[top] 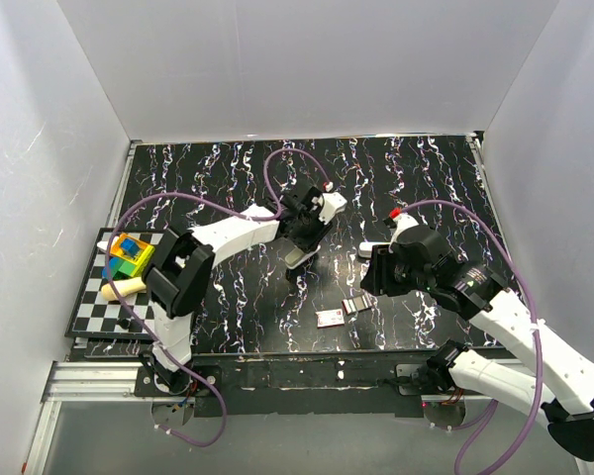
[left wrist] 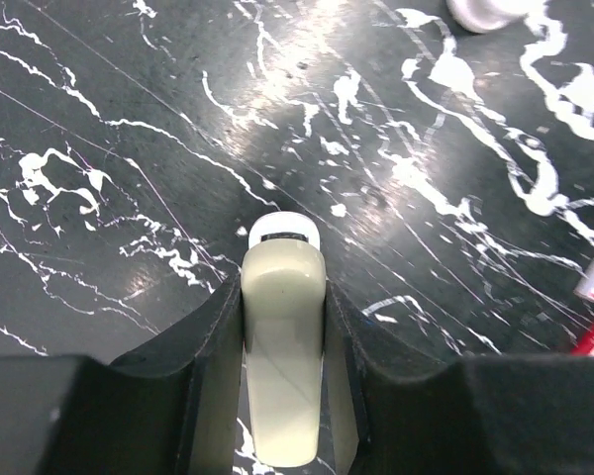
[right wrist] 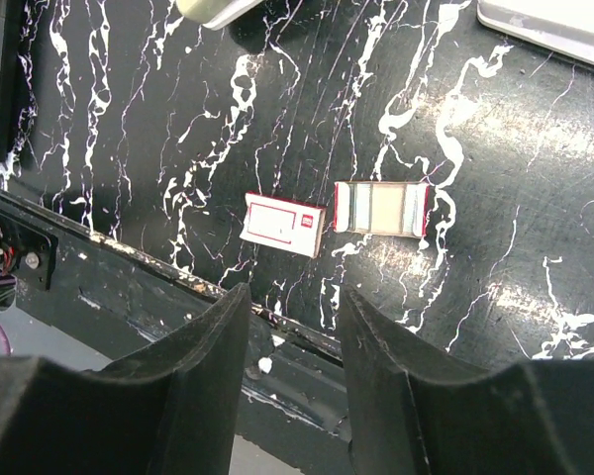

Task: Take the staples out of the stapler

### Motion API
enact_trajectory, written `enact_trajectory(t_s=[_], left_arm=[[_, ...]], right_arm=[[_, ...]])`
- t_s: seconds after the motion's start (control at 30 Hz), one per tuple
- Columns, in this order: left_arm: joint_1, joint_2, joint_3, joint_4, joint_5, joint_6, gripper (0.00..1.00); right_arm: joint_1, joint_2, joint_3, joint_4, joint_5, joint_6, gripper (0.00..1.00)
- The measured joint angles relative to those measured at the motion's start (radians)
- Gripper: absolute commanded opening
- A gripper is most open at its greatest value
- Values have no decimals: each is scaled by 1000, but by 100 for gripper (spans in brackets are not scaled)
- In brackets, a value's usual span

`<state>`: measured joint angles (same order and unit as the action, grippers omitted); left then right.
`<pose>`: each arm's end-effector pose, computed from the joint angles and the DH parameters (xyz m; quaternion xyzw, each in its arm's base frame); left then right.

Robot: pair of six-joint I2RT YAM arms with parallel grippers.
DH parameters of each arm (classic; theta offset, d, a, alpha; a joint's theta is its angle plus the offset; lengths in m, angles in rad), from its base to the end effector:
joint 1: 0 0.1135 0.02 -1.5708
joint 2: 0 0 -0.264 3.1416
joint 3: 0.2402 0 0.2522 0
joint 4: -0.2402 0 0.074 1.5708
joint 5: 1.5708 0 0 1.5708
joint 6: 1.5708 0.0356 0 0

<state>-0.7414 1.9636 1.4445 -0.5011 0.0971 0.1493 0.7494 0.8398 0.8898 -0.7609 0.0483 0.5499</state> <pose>0.3080 -0.2867 0.1947 0.4260 0.8618 -0.1239 0.2461 0.1245 0.1135 0.3107 -0.0805 0.9052 0.2346 0.3451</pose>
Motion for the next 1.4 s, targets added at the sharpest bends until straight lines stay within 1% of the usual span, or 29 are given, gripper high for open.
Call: enact_trajectory(t_s=[0.07,0.2,0.37,0.5,0.7,0.83,1.0,1.1,1.23,1.4], left_arm=[[-1,-47,-24,0,28,5,0],[-1,-161,-74,9,80,7,0],[-2,-305,-150,27,142,6,0],[-2,-435,-232,35,208,2,0],[-2,-606,-301,37,333,-15,0],[-3,-703,-340,41,438,-26,0],[-4,-776,-379,35,603,-31,0],[-5,-796,-393,34,675,-31,0],[-7,-822,-411,36,743,-29,0],[-7,-828,-428,46,811,-30,0]], right_arm=[[0,0,5,0,-3,-10,52],[0,0,22,0,-3,-34,54],[0,0,34,-11,-13,-68,55],[0,-3,84,-41,-31,-111,55],[0,-28,146,-43,-154,-192,54],[1,-12,164,-32,-262,-244,51],[24,50,232,-28,-392,-328,51],[51,72,283,-25,-446,-385,50],[86,88,332,-25,-504,-446,50],[133,141,371,-20,-526,-489,50]])
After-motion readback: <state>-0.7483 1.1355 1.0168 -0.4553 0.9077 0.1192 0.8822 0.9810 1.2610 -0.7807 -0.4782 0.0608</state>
